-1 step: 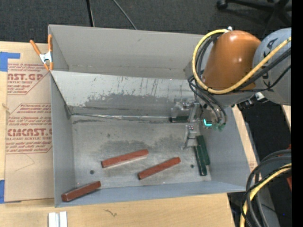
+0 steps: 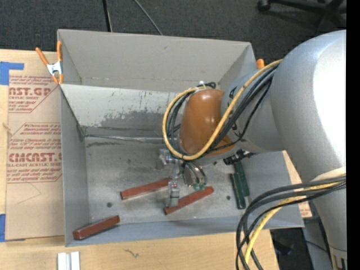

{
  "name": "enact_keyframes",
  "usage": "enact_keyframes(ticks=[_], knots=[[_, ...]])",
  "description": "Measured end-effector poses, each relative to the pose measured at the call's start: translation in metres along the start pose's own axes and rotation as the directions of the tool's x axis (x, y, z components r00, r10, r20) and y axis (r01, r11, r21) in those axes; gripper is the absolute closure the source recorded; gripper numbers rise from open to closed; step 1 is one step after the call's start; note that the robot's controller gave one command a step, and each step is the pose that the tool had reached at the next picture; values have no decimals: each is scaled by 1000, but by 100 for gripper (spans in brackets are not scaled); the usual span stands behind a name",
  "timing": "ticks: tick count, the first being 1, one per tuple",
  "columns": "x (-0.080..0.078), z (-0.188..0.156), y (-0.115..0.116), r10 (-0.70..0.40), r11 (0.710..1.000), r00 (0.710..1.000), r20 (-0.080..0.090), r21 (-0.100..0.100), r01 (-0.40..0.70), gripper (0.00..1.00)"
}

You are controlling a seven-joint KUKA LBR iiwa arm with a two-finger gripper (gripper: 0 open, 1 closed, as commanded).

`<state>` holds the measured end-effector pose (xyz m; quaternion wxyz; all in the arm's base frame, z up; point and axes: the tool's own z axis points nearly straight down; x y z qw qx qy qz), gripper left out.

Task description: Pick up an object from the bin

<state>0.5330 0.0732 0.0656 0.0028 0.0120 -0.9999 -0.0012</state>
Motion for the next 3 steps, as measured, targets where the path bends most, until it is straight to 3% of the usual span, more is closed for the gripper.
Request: enact_keyframes(ticks=[1, 2, 3], knots=[[-2, -4, -3, 4, 1000, 1000, 6, 1, -4, 100], [-19, -56, 12, -13, 1000, 1000, 12, 0, 13, 100], [-61, -152, 15, 1, 1000, 1000, 18, 0, -1, 100]])
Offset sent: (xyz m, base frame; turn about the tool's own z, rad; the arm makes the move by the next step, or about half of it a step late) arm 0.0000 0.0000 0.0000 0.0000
